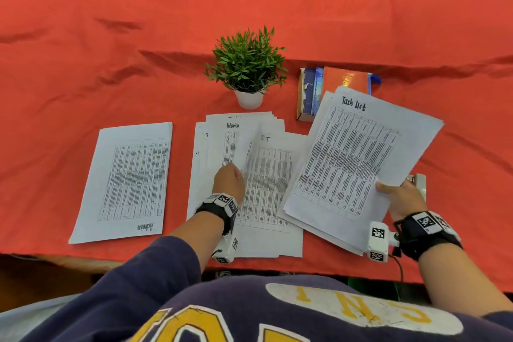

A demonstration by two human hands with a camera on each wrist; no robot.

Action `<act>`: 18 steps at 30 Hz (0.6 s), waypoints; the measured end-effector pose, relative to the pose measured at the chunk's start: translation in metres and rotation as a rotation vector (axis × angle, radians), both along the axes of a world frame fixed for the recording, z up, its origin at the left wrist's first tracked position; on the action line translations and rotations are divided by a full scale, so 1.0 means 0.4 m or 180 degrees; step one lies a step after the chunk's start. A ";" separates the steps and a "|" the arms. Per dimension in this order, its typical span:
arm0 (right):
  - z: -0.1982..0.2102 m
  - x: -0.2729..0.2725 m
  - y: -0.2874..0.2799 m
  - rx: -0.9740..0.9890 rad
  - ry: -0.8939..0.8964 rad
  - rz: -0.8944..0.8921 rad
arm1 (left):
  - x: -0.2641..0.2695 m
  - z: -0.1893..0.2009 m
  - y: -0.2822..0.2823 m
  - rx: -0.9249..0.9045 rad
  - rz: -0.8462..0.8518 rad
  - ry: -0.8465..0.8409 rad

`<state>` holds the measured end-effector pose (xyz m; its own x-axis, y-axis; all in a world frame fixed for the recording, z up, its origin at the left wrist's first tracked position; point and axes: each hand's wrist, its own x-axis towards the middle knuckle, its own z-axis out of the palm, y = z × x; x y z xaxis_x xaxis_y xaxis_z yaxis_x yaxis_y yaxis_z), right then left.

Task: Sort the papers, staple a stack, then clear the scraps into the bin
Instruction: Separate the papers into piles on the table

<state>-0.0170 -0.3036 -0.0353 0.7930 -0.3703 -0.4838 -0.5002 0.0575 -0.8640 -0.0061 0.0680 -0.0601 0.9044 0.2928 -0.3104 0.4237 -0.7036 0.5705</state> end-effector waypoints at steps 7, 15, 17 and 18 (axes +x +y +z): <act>-0.005 -0.001 -0.002 0.0013 0.0065 -0.0031 | -0.010 0.003 -0.056 0.0396 -0.0628 -0.0253; 0.027 -0.005 -0.019 -0.0237 0.0110 0.0102 | 0.017 -0.035 -0.043 0.0888 -0.0431 0.0212; 0.025 -0.006 -0.024 -0.0322 0.0100 0.0177 | 0.023 -0.037 -0.046 0.0819 -0.0411 0.0257; 0.021 -0.005 -0.029 -0.0316 0.0091 0.0193 | 0.024 -0.039 -0.047 0.0795 -0.0370 0.0258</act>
<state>-0.0191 -0.3153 -0.0270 0.8018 -0.3692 -0.4699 -0.5248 -0.0588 -0.8492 0.0036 0.0490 -0.0757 0.9116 0.2650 -0.3144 0.3690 -0.8646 0.3411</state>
